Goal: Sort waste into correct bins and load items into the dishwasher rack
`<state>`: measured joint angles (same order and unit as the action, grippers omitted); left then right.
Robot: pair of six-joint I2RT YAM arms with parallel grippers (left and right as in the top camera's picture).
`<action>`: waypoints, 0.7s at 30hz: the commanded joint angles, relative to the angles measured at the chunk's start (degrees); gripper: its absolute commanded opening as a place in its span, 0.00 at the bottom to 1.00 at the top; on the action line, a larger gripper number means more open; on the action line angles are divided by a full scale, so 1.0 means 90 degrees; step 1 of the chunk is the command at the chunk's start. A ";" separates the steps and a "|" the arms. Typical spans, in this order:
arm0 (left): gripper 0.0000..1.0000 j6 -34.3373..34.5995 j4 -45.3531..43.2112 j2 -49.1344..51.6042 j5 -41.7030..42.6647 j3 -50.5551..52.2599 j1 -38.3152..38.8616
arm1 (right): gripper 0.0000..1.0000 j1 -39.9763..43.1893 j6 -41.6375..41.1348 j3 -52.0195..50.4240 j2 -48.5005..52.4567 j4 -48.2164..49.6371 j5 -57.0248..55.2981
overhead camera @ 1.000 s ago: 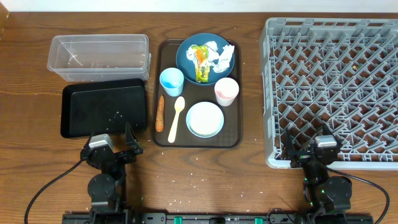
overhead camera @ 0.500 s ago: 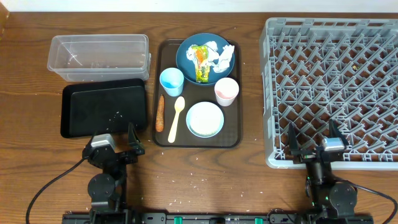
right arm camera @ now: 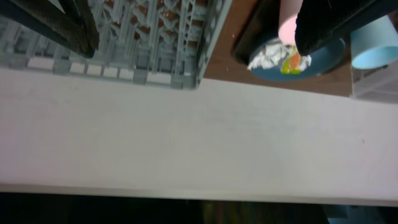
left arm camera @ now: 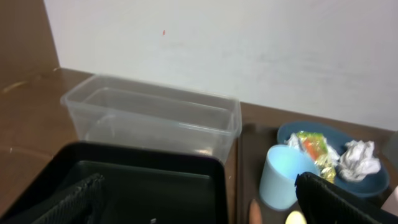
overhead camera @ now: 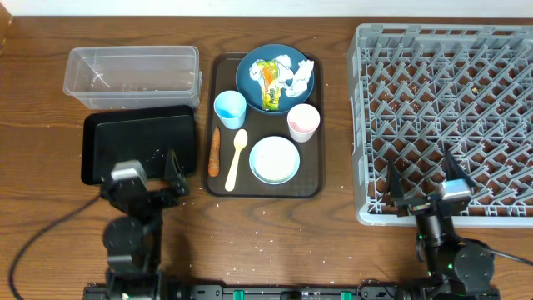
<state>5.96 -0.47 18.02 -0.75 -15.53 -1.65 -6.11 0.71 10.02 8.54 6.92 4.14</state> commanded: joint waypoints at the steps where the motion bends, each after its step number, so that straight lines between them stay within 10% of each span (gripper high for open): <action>1: 0.98 -0.0046 -0.0044 0.0899 0.0335 -0.0886 0.0015 | 0.99 0.0075 0.0075 0.0670 0.0607 -0.0036 0.0136; 21: 0.99 -0.0044 0.4279 0.8935 0.1061 -0.9651 0.1535 | 0.99 0.0075 0.0073 0.5887 0.5061 -0.4126 0.0906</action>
<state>5.96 35.40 90.35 8.05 -94.52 10.13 -6.11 0.84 61.06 52.99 -29.19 11.25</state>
